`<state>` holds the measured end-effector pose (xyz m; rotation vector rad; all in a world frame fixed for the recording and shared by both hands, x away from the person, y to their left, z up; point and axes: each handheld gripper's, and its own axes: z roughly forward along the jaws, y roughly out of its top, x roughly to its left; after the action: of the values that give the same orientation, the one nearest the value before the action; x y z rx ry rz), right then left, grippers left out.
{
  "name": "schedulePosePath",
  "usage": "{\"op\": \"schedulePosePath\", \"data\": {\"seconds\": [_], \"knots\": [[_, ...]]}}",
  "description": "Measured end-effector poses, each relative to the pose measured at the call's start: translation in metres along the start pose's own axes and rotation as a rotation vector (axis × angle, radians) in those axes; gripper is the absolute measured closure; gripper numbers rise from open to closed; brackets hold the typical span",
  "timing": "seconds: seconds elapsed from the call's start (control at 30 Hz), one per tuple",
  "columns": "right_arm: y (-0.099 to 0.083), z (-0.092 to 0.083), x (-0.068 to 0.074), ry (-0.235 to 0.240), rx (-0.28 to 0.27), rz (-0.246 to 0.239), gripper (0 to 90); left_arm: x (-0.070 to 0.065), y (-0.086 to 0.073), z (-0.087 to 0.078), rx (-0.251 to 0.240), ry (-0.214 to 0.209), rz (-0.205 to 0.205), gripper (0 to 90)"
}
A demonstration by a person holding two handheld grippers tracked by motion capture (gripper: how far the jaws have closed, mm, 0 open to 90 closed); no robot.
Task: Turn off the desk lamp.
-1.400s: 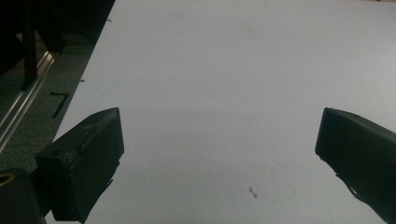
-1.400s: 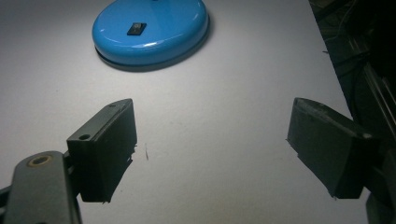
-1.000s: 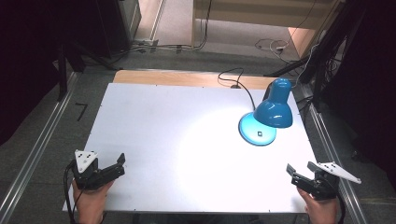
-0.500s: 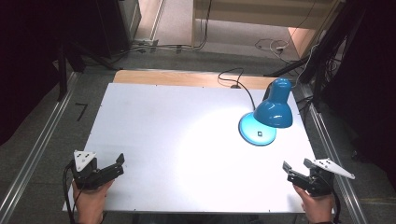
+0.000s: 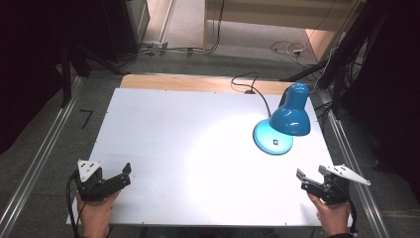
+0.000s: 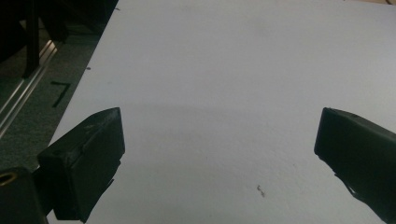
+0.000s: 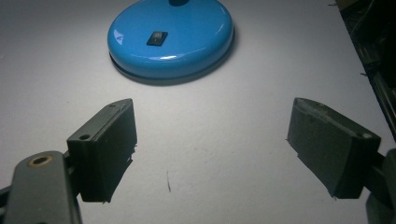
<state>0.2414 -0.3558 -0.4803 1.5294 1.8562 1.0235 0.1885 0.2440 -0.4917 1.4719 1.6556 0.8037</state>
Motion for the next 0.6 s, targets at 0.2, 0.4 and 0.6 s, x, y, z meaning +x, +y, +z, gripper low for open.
{"op": "schedulePosePath", "data": {"seconds": [0.2,0.4,0.6], "knots": [[0.003,0.004,0.001,-0.001,-0.001,-0.002,14.3,-0.001,0.0,0.0,0.003,0.002,0.005,2.5],[0.006,0.008,0.004,0.002,0.001,0.003,14.6,-0.001,0.0,0.0,0.003,0.002,0.002,2.5],[0.012,0.015,0.007,0.004,0.0,-0.004,14.7,0.0,0.0,0.0,0.003,0.004,-0.003,2.5]]}}
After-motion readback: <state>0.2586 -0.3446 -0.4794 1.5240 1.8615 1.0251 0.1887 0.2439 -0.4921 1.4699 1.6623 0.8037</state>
